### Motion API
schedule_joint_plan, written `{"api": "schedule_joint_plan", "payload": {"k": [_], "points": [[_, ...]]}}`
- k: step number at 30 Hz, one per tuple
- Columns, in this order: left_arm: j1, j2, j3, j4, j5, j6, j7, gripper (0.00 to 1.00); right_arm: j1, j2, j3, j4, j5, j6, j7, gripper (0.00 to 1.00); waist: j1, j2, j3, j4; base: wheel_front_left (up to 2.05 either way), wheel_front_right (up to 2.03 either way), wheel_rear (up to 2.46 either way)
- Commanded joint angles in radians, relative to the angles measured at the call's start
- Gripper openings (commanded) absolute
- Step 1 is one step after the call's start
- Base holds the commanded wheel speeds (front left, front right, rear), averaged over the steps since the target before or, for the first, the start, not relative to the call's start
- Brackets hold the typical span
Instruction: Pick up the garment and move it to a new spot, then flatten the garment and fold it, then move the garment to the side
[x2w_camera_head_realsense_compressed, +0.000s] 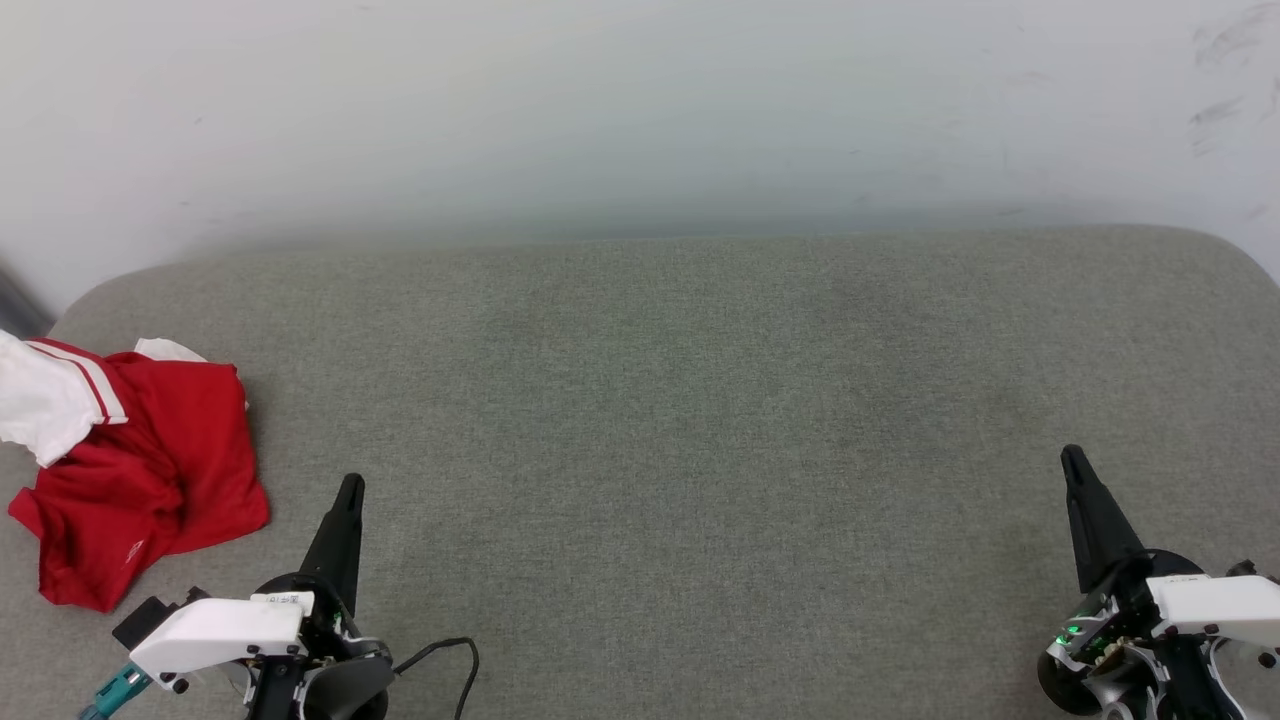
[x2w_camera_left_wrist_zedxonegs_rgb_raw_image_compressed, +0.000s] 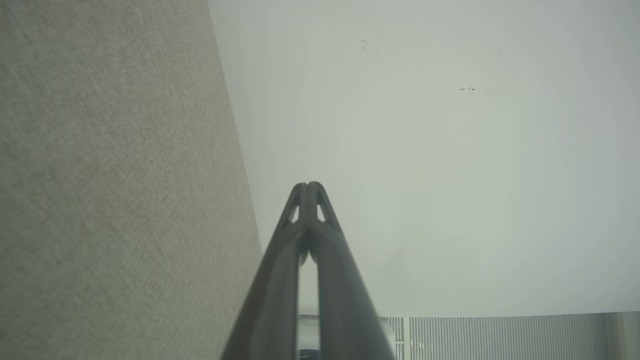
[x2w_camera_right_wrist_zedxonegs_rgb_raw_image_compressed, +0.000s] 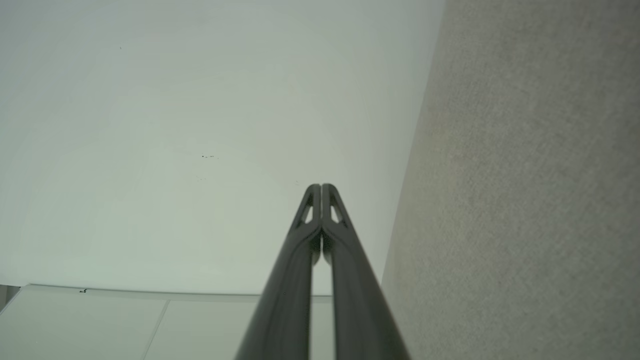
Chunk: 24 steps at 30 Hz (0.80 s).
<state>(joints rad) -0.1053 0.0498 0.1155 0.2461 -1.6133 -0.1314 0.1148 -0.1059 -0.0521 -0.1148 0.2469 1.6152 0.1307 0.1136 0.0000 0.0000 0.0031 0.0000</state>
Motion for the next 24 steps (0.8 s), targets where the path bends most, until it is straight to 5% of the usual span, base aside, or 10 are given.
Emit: {"api": "schedule_joint_plan", "payload": {"k": [1,22,23,24], "points": [[-0.008,-0.001,0.002,0.001,0.003,-0.002,0.003,0.00,-0.007,0.003,0.000,0.001,-0.006,0.000,0.001,0.00,0.0000,0.0000,0.000,0.000,0.00,0.00,0.00],[-0.008,-0.001,0.002,0.000,0.002,-0.002,0.003,0.00,-0.007,0.003,0.000,0.001,-0.005,0.000,0.000,0.00,0.0000,0.0000,0.000,0.000,0.00,0.00,0.00],[0.000,0.000,0.000,0.000,0.000,0.000,0.000,1.00,0.000,0.000,0.000,0.000,0.000,0.000,0.000,1.00,0.0000,0.0000,0.000,0.000,0.00,0.00,0.00],[0.002,0.000,-0.002,0.004,-0.001,0.000,0.000,1.00,0.003,0.000,0.000,0.004,0.001,0.000,0.000,1.00,0.0000,0.0000,0.000,0.000,0.00,0.00,0.00]]}}
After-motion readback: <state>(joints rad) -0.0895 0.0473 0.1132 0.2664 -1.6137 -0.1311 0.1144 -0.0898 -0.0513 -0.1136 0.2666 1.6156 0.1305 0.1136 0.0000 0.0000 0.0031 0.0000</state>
